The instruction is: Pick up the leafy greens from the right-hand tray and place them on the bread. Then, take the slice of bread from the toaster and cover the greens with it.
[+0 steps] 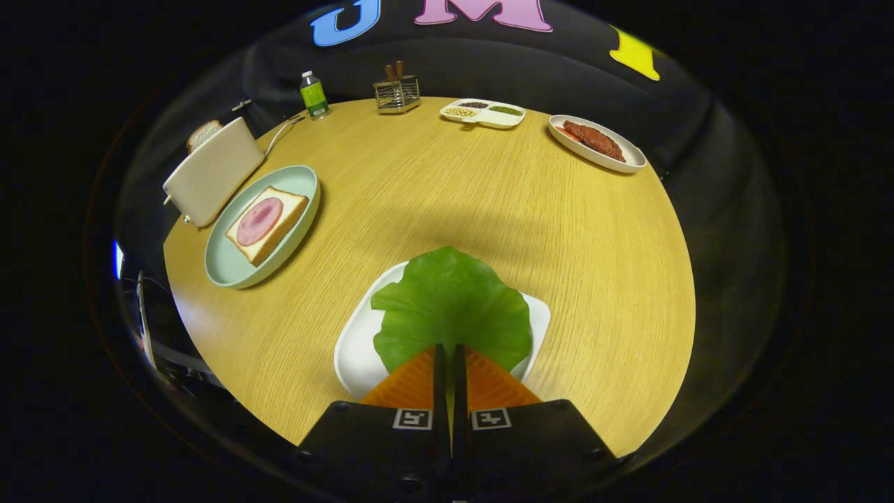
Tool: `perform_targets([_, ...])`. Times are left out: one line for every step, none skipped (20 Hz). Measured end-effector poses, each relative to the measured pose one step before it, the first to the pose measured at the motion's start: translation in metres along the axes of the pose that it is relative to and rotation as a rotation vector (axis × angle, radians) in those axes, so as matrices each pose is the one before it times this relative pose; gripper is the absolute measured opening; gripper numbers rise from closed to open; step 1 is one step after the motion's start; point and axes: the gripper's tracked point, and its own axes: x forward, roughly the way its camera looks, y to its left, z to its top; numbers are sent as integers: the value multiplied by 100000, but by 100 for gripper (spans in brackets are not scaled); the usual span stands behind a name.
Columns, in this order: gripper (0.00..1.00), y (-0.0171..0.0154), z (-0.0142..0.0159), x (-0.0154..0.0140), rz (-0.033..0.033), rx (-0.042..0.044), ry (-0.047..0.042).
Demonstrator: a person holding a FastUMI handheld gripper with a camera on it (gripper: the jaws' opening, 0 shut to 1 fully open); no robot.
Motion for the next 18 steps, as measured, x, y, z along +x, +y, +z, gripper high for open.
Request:
perform_targets([6,151,465,-736,744,782,-1945])
perform_targets([6,65,695,-804,517,505,-2455])
perform_targets([6,113,720,-701,639,415,-2442])
perform_targets([6,144,718,-787,479,707,-2329])
perform_targets([6,269,801,-898,345,642,-2445])
perform_targets([6,234,859,-811,266,275,-2310])
perform_targets([6,353,848,-934,100,121,-2265])
perform_targets([6,614,899,-799,847,-178,-2054])
perform_targets([6,651,1075,-791,513,-640,-2596])
perform_targets([6,834,1135,-707,962,-537,-2460])
perform_targets([6,900,1212,-765,1171,-606,-2517])
perform_targets([6,1016,1316,-615,1300,-949,-3158])
perform_targets([6,1218,1365,-517,1979,-366,-2447])
perform_targets([6,1149,1613,-358,1545,-586,-3471])
perform_targets([6,1277,1606,-448,1774,-233,-3358])
perform_targets([6,1184,1624,-244,1873,-276,-3464])
perform_targets([6,1187,1612,-13,1897,-619,-3474])
perform_targets([6,1019,1268,18,1471,-817,-1899])
